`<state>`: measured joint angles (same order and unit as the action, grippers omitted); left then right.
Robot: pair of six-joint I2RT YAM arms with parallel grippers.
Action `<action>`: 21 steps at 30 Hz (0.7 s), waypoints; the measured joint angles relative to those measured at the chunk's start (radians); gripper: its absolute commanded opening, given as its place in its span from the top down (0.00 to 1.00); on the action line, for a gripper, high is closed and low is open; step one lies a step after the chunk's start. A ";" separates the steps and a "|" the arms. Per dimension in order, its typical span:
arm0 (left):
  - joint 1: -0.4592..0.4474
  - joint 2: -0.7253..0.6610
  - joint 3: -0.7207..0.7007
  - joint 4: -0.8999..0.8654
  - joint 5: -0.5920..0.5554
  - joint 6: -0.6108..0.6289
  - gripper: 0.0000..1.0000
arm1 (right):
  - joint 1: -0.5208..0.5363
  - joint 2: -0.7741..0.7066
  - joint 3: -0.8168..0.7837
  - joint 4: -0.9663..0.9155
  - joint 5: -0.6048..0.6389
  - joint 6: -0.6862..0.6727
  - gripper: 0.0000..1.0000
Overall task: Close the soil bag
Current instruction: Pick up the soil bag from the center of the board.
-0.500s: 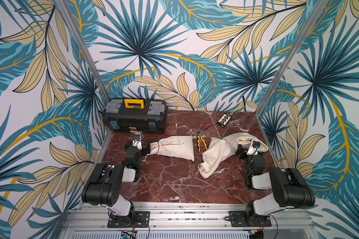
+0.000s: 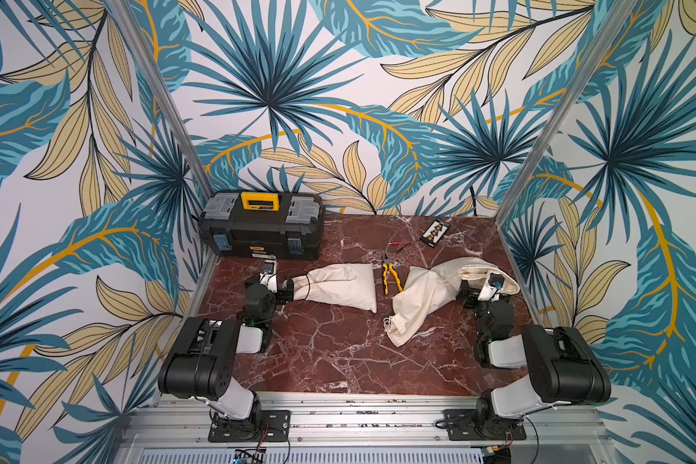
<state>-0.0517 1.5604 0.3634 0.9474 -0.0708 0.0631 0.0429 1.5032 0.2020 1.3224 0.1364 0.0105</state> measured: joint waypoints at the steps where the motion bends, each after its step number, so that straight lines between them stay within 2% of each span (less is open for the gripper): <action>1: 0.000 -0.009 0.000 -0.011 0.000 0.000 0.00 | 0.000 -0.037 0.000 -0.037 0.000 0.001 0.01; 3: 0.000 -0.072 -0.001 -0.075 -0.003 -0.001 0.00 | 0.001 -0.146 0.016 -0.144 0.010 0.008 0.01; 8: -0.004 -0.404 0.041 -0.341 -0.012 -0.042 0.00 | 0.003 -0.420 0.093 -0.446 0.021 0.071 0.01; 13: -0.050 -0.648 0.162 -0.696 -0.050 -0.238 0.00 | 0.019 -0.661 0.164 -0.752 -0.002 0.187 0.01; 18: -0.145 -0.716 0.136 -0.920 -0.065 -0.428 0.00 | 0.090 -0.726 0.188 -0.916 -0.070 0.268 0.01; 21: -0.109 -0.660 0.093 -0.955 -0.050 -0.510 0.00 | 0.152 -0.713 0.207 -0.981 -0.101 0.284 0.01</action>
<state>-0.1612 0.9005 0.4564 -0.0074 -0.1204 -0.4465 0.1951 0.7906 0.4091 0.3416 0.0357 0.2943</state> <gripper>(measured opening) 0.999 0.992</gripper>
